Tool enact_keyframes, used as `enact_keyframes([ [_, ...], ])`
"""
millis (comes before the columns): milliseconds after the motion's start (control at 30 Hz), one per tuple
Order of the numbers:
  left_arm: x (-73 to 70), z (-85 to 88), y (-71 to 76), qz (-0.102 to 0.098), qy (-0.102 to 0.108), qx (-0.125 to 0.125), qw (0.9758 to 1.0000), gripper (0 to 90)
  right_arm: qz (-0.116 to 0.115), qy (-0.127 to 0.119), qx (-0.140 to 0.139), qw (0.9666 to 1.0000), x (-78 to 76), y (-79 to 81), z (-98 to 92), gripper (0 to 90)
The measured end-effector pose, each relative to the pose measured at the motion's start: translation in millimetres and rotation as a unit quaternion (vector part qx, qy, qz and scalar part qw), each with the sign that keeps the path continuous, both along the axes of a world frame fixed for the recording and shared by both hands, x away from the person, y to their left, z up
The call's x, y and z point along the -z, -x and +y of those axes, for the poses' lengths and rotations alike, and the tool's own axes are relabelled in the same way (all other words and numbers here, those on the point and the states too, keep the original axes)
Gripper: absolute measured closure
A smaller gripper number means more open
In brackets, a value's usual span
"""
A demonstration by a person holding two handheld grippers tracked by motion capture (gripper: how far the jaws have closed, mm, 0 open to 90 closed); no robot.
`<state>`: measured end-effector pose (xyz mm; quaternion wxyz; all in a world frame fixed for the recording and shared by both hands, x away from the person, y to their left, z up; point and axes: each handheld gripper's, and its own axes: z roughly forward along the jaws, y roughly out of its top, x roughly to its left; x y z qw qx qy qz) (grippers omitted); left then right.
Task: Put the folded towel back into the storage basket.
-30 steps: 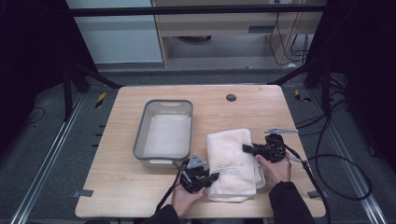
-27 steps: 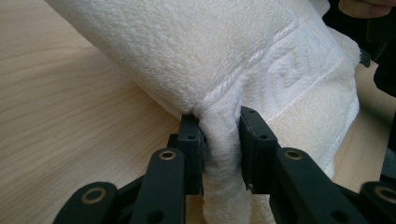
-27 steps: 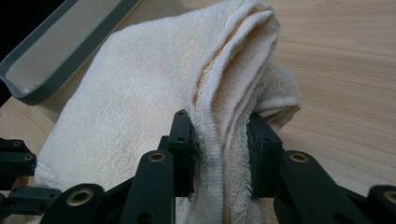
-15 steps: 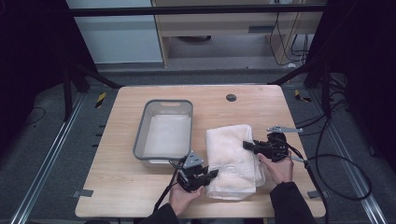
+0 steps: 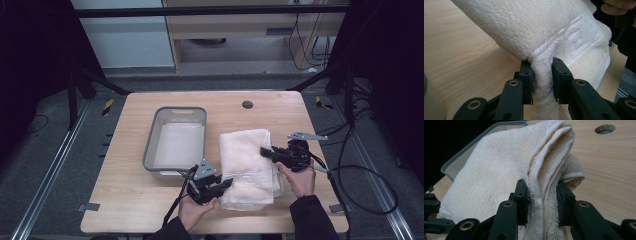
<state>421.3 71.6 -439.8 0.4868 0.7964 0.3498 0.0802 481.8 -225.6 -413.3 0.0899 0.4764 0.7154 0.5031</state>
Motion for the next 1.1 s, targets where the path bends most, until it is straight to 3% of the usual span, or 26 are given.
enact_keyframes([
  [633,-31.0,15.8,-1.4,-0.021,0.022,-0.006,0.9995,72.1,-0.046,-0.011,-0.003,0.9989,-27.8,1.3,9.1,67.9],
  [1100,-54.2,29.9,-5.2,-0.042,0.024,-0.011,0.9988,72.1,-0.073,-0.018,0.001,0.9972,-51.2,0.3,21.9,67.9],
])
